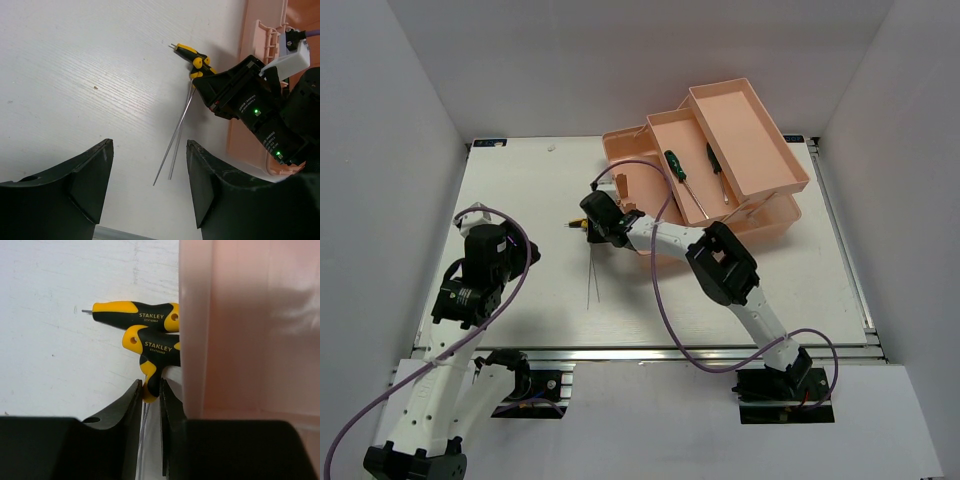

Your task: Sort the tools into containers

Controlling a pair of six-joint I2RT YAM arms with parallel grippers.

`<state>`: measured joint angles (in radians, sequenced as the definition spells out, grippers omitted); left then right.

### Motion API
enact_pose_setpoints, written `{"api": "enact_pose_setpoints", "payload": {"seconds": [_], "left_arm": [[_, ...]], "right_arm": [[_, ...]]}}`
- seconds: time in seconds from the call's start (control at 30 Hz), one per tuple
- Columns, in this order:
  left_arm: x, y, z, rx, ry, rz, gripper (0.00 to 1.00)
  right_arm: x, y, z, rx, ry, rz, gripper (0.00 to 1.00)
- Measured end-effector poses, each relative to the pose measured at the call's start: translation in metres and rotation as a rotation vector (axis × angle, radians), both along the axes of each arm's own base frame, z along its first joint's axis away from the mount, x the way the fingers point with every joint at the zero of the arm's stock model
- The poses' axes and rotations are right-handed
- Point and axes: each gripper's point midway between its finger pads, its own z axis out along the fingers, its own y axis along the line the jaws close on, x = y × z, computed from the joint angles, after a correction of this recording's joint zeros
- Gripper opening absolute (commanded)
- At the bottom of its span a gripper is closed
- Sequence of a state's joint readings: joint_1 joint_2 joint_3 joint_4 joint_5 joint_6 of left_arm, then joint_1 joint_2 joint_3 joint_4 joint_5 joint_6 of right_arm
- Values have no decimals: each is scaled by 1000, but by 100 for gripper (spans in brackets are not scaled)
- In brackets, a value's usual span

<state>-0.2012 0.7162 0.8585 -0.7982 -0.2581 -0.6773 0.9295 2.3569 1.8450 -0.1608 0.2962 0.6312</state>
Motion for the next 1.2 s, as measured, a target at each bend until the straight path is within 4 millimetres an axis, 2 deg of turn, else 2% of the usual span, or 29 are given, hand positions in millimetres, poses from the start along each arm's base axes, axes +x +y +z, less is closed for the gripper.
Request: {"api": "enact_pose_setpoints", "payload": {"seconds": [0.13, 0.23, 0.5, 0.67, 0.87, 0.93, 1.0, 1.1, 1.2], "left_arm": [[2, -1, -3, -6, -5, 0, 70], [4, -3, -12, -14, 7, -3, 70], [14, -14, -38, -50, 46, -24, 70], [22, -22, -55, -84, 62, -39, 70], [37, -34, -70, -115, 57, -77, 70], [46, -39, -70, -123, 37, -102, 70], [58, -46, -71, -133, 22, -128, 70], [76, -57, -83, -145, 25, -170, 71], [87, -66, -103, -153, 63, -211, 71]], "right_arm": [[-8, -4, 2, 14, 27, 28, 3], [-22, -8, 14, 31, 46, 71, 0], [-40, -1, 81, 155, -17, 214, 0], [-61, 10, 112, 222, -29, 366, 0], [-66, 4, 154, 242, -115, 460, 0], [-55, -4, 174, 247, -144, 457, 0], [-34, -17, 193, 253, -188, 430, 0], [9, -58, 211, 225, -253, 349, 0], [44, -100, 214, 184, -277, 269, 0]]}}
